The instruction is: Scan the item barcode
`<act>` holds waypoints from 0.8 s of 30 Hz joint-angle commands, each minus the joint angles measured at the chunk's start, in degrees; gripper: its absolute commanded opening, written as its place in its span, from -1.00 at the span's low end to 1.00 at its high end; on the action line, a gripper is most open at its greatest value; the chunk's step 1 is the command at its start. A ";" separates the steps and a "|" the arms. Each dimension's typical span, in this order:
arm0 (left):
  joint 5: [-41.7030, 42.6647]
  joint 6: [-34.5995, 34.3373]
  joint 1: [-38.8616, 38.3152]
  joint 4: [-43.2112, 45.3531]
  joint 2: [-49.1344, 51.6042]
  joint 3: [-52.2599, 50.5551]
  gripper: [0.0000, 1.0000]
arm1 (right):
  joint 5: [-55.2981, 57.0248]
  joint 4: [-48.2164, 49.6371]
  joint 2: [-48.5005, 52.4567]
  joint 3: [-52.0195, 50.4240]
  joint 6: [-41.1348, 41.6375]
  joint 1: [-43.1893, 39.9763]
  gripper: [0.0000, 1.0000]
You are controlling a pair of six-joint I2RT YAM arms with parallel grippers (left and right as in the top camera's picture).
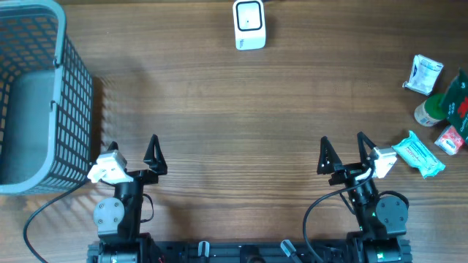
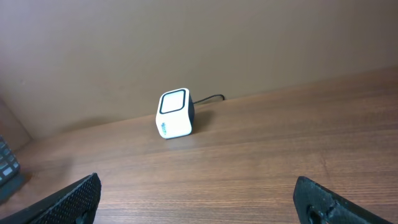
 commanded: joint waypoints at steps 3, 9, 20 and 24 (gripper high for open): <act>-0.98 -0.04 -0.26 0.02 -0.57 -0.33 1.00 | 1.18 0.22 -0.79 -0.09 -0.52 0.31 1.00; -0.90 4.26 -0.26 -0.02 -0.57 -0.33 1.00 | 1.18 0.22 -0.79 -0.11 -0.55 0.31 0.99; -0.76 7.50 -0.26 -0.66 -0.57 -0.33 1.00 | 1.18 0.22 -0.79 -0.11 -0.57 0.31 0.99; -0.79 7.48 -0.26 -0.76 -0.52 -0.33 1.00 | 1.18 0.22 -0.79 -0.11 -0.55 0.31 1.00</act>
